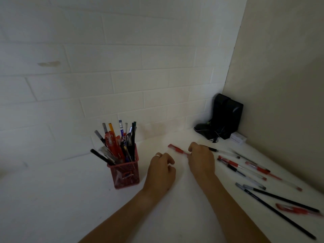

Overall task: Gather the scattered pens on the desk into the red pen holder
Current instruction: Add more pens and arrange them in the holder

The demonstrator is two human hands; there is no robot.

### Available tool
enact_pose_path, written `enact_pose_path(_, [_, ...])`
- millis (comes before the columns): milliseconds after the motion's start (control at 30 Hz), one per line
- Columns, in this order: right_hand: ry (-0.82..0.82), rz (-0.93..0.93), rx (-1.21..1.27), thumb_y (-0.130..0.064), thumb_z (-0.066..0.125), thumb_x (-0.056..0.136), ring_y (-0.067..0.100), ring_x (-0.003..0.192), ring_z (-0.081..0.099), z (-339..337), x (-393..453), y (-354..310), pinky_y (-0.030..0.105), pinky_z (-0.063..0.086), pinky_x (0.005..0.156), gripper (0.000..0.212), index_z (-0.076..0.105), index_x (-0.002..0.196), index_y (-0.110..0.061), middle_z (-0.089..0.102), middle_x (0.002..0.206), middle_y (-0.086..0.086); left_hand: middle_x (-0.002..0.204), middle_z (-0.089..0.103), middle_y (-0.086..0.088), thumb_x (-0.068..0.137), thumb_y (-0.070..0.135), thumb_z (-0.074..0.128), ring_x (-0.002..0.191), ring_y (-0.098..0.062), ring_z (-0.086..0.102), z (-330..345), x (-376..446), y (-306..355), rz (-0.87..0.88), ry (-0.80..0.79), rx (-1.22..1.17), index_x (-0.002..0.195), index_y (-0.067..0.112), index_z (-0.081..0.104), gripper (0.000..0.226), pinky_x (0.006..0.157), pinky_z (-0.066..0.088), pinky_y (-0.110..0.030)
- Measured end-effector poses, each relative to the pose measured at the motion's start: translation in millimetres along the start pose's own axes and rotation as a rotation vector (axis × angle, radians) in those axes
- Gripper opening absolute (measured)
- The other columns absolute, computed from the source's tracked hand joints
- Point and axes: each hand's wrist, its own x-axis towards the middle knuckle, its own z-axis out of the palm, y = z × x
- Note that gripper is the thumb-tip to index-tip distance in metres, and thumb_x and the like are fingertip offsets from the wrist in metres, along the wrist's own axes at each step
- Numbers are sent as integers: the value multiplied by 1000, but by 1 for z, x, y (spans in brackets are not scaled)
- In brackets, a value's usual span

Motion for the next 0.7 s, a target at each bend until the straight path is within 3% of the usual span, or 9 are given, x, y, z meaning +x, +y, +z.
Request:
enact_pose_path(100, [-57, -35, -111, -7, 54, 95, 22, 91, 66, -9, -10, -6, 30, 51, 75, 11, 63, 102, -11, 67, 101, 8, 92, 52, 3, 81, 0, 53, 72, -3, 48, -4, -3, 1, -22, -15, -16, 96, 13, 66, 23, 63, 37, -7])
enact_pose_path(200, [-112, 5, -97, -11, 56, 95, 20, 91, 67, -17, -22, -13, 28, 52, 76, 11, 64, 103, -13, 68, 103, 7, 92, 56, 0, 83, 1, 54, 76, -8, 51, -9, -10, 2, -53, -44, -32, 97, 13, 66, 22, 68, 39, -12])
enact_pose_path(300, [-159, 122, 251, -18, 71, 86, 18, 87, 70, -25, -29, -18, 21, 52, 69, 22, 73, 107, -15, 74, 102, 7, 94, 65, -4, 91, 9, 54, 83, -16, 59, -16, -18, 6, -90, -45, -71, 108, 11, 65, 21, 72, 45, -22])
enact_pose_path(367, [-181, 92, 536, -16, 74, 83, 11, 86, 71, -37, -34, -26, 12, 49, 68, 24, 76, 107, -17, 77, 100, 1, 92, 67, -3, 99, 19, 51, 83, -17, 63, -25, -20, 13, -133, -37, -125, 118, 10, 62, 24, 75, 50, -27])
enact_pose_path(467, [-233, -2, 937, -9, 71, 86, 7, 87, 73, -62, -44, -48, 20, 57, 76, 20, 77, 103, -17, 78, 93, -3, 91, 70, -2, 105, 26, 42, 79, -19, 68, -44, -20, 26, -89, 72, -262, 111, 15, 63, 25, 77, 57, -44])
enact_pose_path(567, [-286, -97, 1190, -1, 64, 90, 14, 87, 74, -87, -50, -71, 17, 55, 69, 20, 74, 105, -11, 78, 93, 3, 86, 65, 1, 105, 24, 42, 76, -14, 64, -74, -20, 40, 18, 285, -316, 101, 19, 62, 20, 69, 57, -40])
enact_pose_path(700, [-311, -230, 1309, -1, 63, 92, 14, 91, 74, -111, -53, -99, 18, 55, 76, 20, 72, 108, -9, 78, 99, 5, 90, 59, 5, 104, 25, 45, 81, -12, 56, -118, -22, 45, 153, 483, -181, 102, 22, 60, 16, 71, 49, -30])
